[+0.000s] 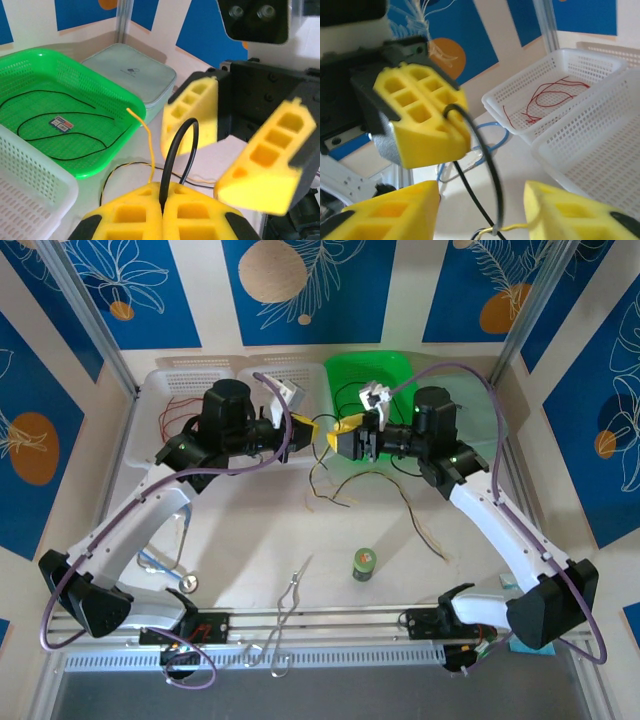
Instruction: Untangle the cables
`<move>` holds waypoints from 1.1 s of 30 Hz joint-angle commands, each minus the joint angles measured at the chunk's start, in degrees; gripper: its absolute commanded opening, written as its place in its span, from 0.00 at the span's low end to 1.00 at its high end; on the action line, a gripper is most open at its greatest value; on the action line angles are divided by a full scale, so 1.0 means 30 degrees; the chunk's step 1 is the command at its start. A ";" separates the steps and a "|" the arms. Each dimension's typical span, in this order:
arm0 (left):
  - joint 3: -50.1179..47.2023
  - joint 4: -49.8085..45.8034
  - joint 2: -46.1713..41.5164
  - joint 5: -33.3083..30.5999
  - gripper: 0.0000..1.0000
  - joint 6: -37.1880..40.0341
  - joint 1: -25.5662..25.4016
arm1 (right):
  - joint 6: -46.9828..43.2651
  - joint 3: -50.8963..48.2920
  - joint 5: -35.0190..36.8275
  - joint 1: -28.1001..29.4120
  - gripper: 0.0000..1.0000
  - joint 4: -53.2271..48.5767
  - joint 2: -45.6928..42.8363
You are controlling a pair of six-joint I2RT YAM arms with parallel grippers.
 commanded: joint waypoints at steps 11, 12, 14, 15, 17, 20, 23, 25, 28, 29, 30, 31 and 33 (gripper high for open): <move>-0.1094 0.0968 -0.0974 0.0221 0.00 -0.1086 -0.0038 | 1.0883 -0.0237 0.0520 -0.2192 0.63 -0.1083 0.1097; -0.1109 0.0919 -0.0974 0.0235 0.00 -0.1114 -0.0038 | 1.1312 -0.0302 0.0433 -0.2109 0.63 -0.0953 0.1362; -0.1131 0.0876 -0.1032 0.0241 0.00 -0.1125 -0.0036 | 1.2048 -0.0502 0.0268 -0.1895 0.63 -0.0466 0.1833; -0.1153 0.0847 -0.1058 0.0221 0.00 -0.1086 -0.0024 | 1.2394 -0.0609 0.0270 -0.1702 0.62 -0.0103 0.2025; -0.1194 0.0865 -0.1141 0.0168 0.00 -0.1117 -0.0038 | 1.2837 -0.0745 0.0372 -0.1295 0.61 0.0404 0.2426; -0.1291 0.0867 -0.1192 0.0157 0.00 -0.1183 -0.0038 | 1.3381 -0.0980 0.0158 -0.0807 0.58 0.1664 0.2944; -0.1424 0.0796 -0.1337 0.0133 0.00 -0.1234 -0.0035 | 1.3617 -0.0827 -0.0034 -0.0462 0.47 0.2205 0.3471; -0.1527 0.0629 -0.1478 -0.0067 0.00 -0.1190 -0.0038 | 1.3710 -0.0695 -0.0145 -0.0445 0.32 0.2250 0.3634; -0.1564 0.0176 -0.1782 -0.0635 0.00 -0.1226 -0.0010 | 1.3604 -0.0632 0.0245 -0.0746 0.09 0.1937 0.3411; -0.1538 -0.0007 -0.1903 -0.0913 0.00 -0.1277 -0.0009 | 1.3517 -0.0633 0.0587 -0.1000 0.00 0.1770 0.3210; -0.1520 -0.0210 -0.2022 -0.1095 0.00 -0.1261 0.0030 | 1.3406 -0.0661 0.1009 -0.1220 0.00 0.1562 0.3024; -0.1505 -0.0381 -0.2122 -0.1277 0.00 -0.1275 0.0021 | 1.3196 -0.0661 0.1637 -0.1496 0.00 0.1260 0.2756; -0.1548 -0.0770 -0.2328 -0.1479 0.00 -0.1253 0.0068 | 1.2497 -0.0691 0.2883 -0.2094 0.00 0.0695 0.2138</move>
